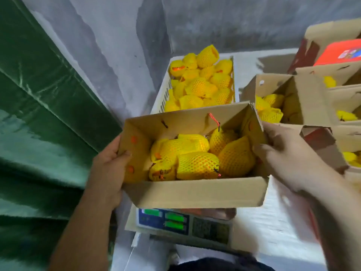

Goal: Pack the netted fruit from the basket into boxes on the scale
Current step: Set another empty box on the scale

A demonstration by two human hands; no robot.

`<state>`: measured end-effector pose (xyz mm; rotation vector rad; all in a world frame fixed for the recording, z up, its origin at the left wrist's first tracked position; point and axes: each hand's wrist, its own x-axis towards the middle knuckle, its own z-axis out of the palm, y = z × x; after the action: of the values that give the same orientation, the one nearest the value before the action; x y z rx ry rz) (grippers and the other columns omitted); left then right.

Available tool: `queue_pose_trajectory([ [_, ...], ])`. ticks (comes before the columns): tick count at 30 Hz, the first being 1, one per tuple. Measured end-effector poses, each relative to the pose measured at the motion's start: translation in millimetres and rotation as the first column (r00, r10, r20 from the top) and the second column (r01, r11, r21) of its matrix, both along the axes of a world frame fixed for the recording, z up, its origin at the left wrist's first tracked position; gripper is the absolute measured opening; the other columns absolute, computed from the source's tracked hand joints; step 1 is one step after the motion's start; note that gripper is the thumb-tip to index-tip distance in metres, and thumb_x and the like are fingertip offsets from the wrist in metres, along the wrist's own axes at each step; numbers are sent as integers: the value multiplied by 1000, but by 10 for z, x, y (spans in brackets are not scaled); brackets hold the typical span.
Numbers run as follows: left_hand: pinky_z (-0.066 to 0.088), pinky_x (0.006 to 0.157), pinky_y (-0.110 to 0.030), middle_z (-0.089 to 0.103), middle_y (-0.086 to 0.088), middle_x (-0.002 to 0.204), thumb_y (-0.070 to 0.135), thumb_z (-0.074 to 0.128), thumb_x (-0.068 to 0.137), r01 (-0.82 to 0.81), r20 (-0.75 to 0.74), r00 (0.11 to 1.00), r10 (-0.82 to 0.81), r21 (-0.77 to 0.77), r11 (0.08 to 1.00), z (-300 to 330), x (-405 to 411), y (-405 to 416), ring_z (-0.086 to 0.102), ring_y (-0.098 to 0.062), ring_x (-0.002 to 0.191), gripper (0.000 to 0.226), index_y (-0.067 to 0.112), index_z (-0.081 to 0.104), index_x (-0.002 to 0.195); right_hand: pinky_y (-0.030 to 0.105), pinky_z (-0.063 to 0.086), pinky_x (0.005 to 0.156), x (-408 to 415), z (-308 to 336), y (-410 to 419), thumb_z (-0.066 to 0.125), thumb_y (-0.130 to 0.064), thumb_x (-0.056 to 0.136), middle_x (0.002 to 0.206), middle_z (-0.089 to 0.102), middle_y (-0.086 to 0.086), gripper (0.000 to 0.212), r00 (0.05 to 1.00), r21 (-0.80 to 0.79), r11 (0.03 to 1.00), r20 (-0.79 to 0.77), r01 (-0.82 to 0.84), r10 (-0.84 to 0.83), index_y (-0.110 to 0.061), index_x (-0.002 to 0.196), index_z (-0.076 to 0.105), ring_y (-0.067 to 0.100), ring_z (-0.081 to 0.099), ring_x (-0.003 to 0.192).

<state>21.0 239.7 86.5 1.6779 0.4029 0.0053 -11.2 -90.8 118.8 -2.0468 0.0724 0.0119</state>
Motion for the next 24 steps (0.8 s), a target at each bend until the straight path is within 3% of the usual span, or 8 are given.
queue_pose_trajectory([
  [2, 60, 53, -30, 80, 14, 101, 6, 54, 104, 107, -12, 994, -107, 7, 994, -10, 74, 165, 77, -10, 80, 47, 47, 76, 112, 10, 51, 56, -110, -82, 158, 46, 21, 91, 74, 75, -14, 47, 994, 47, 994, -57, 101, -98, -19, 94, 71, -3, 68, 65],
  [6, 55, 61, -28, 78, 2, 91, 13, 55, 106, 249, -103, 965, -241, 74, 966, -207, 310, 274, 71, -19, 82, 31, 35, 78, 103, 52, 62, 66, -186, -356, 435, 50, -15, 108, 91, 70, 28, 22, 957, 17, 969, -157, 248, -242, -6, 100, 68, 44, 66, 75],
  [11, 59, 62, -30, 80, 10, 100, 14, 48, 108, 307, -52, 951, -303, 92, 947, -372, 522, 214, 76, -19, 91, 41, 45, 75, 109, 44, 51, 67, -141, -605, 663, 49, -27, 109, 83, 67, 20, 29, 880, -32, 891, -147, 453, -452, -10, 94, 68, 27, 58, 75],
  [14, 64, 80, -50, 80, 8, 100, 16, 48, 108, 322, -59, 946, -317, 88, 943, -375, 626, 241, 76, -26, 97, 38, 44, 73, 111, 51, 58, 80, -99, -634, 743, 49, -14, 106, 98, 71, 18, 21, 867, -100, 874, -118, 475, -484, -9, 110, 68, 37, 66, 91],
  [17, 59, 95, -54, 75, 8, 117, 24, 49, 110, 340, -62, 940, -335, 144, 929, -406, 627, 285, 71, -25, 111, 31, 40, 65, 132, 45, 51, 90, -158, -584, 860, 54, -5, 95, 116, 66, 18, 30, 877, -264, 855, -61, 447, -477, -9, 124, 61, 35, 60, 105],
  [19, 51, 108, -51, 61, 10, 137, 31, 55, 108, 317, -2, 944, -329, 266, 910, -425, 554, 352, 61, -18, 124, 39, 33, 54, 147, 52, 41, 107, -253, -554, 950, 59, -4, 91, 131, 55, 22, 46, 892, -427, 795, 64, 431, -448, -7, 137, 54, 42, 47, 125],
  [22, 42, 112, -38, 48, 12, 137, 32, 61, 103, 250, 192, 903, -384, 493, 833, -409, 352, 459, 50, -8, 128, 39, 30, 58, 143, 53, 19, 125, -403, -483, 1240, 62, -10, 93, 163, 26, 19, 58, 918, -419, 817, 159, 395, -362, -16, 149, 47, 44, 15, 153],
  [24, 42, 106, -36, 52, 20, 127, 37, 61, 101, 294, 197, 839, -508, 621, 727, -411, 212, 502, 48, -7, 125, 32, 36, 65, 133, 51, 19, 125, -430, -468, 1410, 66, -17, 94, 163, 31, 14, 58, 949, -433, 846, 180, 312, -258, -18, 149, 49, 39, 22, 153],
])
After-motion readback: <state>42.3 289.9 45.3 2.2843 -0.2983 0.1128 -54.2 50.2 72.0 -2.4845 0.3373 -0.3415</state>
